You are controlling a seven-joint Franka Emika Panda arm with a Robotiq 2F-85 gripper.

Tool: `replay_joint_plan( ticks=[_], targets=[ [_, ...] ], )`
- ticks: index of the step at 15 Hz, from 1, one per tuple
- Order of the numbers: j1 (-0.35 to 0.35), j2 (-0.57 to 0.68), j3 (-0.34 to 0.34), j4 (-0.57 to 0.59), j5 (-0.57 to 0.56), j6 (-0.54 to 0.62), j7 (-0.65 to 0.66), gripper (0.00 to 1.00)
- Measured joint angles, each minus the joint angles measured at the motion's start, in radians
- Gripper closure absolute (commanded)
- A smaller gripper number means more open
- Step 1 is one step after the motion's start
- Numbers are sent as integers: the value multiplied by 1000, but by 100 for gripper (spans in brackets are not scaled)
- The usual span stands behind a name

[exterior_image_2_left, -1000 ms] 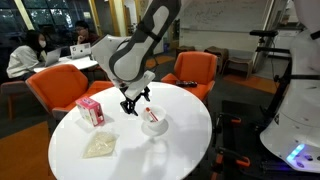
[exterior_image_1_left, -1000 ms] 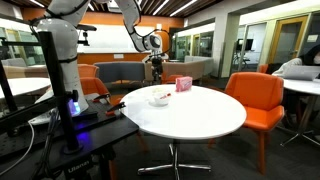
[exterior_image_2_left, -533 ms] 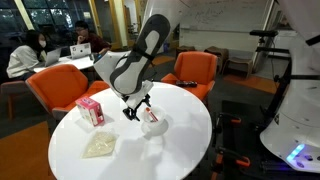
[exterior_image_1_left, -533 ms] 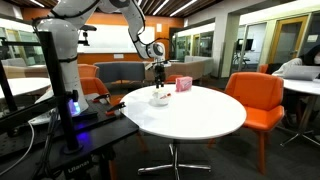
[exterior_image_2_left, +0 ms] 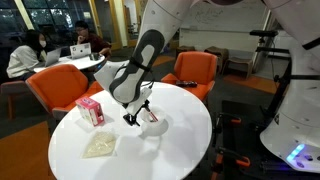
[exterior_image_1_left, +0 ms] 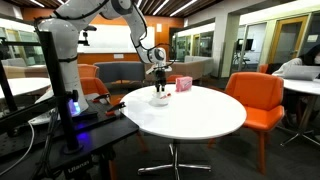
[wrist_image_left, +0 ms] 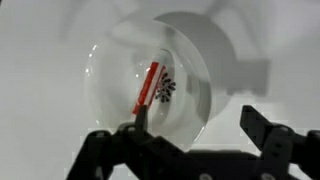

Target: Move the white bowl to the right

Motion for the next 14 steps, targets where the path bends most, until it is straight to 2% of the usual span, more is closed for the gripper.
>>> replay_joint_plan(
  ticks=[1, 2, 10, 11, 14],
  targets=[
    [0, 11, 0, 8, 0, 0, -5, 25],
    [0, 20, -1, 16, 0, 0, -6, 30],
    [3, 53, -1, 53, 2, -13, -47, 93],
    [5, 54, -2, 55, 2, -14, -48, 99],
    [11, 54, -3, 62, 1, -27, -48, 99]
  ],
)
